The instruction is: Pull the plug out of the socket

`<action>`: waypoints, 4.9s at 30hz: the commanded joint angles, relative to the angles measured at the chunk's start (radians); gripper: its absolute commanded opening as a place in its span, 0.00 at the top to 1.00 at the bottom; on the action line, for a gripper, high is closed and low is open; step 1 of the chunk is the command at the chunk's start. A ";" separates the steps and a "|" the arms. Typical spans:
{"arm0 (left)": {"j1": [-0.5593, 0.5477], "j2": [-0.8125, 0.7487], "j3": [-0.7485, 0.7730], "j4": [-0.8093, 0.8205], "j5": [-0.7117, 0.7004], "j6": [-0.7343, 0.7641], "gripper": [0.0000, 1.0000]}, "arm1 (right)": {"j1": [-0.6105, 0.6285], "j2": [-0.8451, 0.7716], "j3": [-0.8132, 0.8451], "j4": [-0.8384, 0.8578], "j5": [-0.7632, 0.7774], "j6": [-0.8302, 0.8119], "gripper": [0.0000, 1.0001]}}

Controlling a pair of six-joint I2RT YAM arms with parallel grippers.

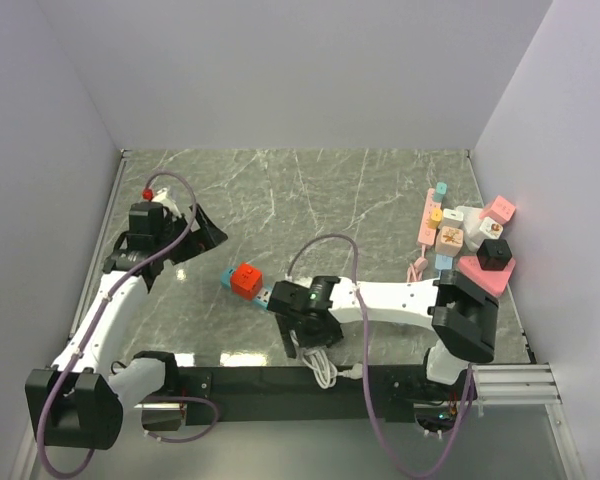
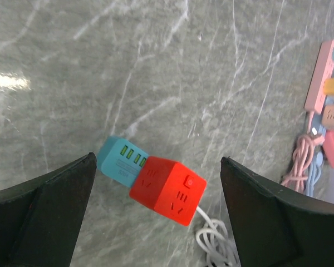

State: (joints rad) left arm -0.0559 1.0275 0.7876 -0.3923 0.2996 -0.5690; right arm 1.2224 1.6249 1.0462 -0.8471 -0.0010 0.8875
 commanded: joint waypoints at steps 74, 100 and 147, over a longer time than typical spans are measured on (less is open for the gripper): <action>-0.604 0.011 0.101 -0.102 -0.183 0.308 0.99 | -0.529 0.191 0.192 0.500 -0.855 -0.533 0.34; -0.034 0.287 0.189 -0.241 -0.527 0.064 1.00 | -0.865 0.249 0.314 0.525 -0.550 -0.223 1.00; 0.423 0.623 0.159 -0.060 -0.461 -0.083 0.13 | -1.341 0.768 1.072 0.448 0.171 0.633 0.37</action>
State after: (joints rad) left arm 0.3573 1.6371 0.9405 -0.3744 -0.1574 -0.6495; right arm -0.1192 2.4519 2.1777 -0.4854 0.1818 1.5135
